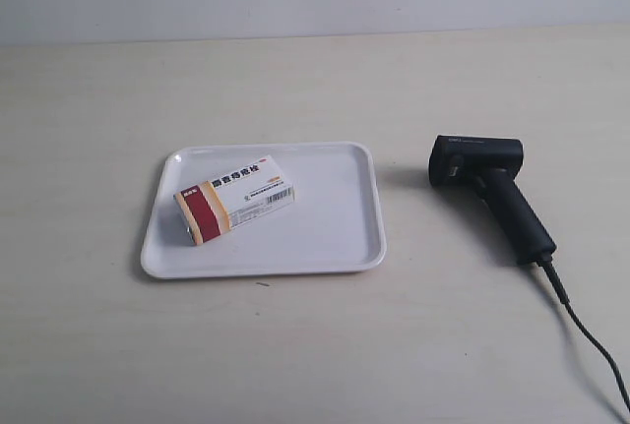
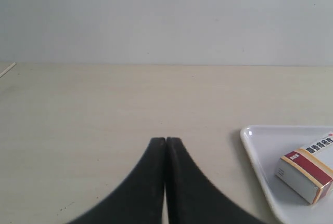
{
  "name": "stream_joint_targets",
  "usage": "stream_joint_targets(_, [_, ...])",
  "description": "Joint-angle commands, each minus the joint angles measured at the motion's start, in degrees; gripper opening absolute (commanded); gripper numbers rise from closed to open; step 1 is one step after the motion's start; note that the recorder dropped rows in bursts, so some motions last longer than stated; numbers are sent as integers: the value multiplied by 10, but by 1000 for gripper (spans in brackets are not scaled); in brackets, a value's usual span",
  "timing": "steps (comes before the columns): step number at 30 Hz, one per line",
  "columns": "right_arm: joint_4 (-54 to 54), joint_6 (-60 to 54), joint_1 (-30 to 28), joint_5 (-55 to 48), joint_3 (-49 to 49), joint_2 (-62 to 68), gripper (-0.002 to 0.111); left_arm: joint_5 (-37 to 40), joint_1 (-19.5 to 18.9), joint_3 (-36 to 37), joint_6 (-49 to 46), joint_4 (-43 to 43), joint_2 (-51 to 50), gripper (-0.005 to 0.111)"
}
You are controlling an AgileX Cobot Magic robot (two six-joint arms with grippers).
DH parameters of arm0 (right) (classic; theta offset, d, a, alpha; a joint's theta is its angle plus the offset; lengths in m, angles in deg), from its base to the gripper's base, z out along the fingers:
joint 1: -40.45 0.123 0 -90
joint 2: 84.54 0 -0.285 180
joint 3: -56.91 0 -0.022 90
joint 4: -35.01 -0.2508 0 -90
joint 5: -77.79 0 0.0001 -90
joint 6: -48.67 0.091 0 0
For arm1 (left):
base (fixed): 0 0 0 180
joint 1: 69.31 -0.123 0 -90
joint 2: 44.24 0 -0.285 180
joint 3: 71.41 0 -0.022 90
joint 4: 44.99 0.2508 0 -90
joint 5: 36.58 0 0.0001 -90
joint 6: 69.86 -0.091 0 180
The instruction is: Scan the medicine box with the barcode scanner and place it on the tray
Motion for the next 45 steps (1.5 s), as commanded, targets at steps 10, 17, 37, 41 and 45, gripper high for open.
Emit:
stream_joint_targets(10, [0,1,-3,7,-1,-2,1,3,-2,0,3,2,4,3])
stream_joint_targets(17, [0,1,-3,7,-1,-2,1,3,-2,0,3,2,4,3])
stream_joint_targets(37, [205,28,-3,119,-117,-42,1,3,-2,0,3,2,4,3])
stream_joint_targets(41, [208,67,-3,124,-117,-56,1,3,-2,0,3,2,4,3])
stream_joint_targets(45, [208,67,-3,122,-117,-56,1,3,-2,0,3,2,4,3])
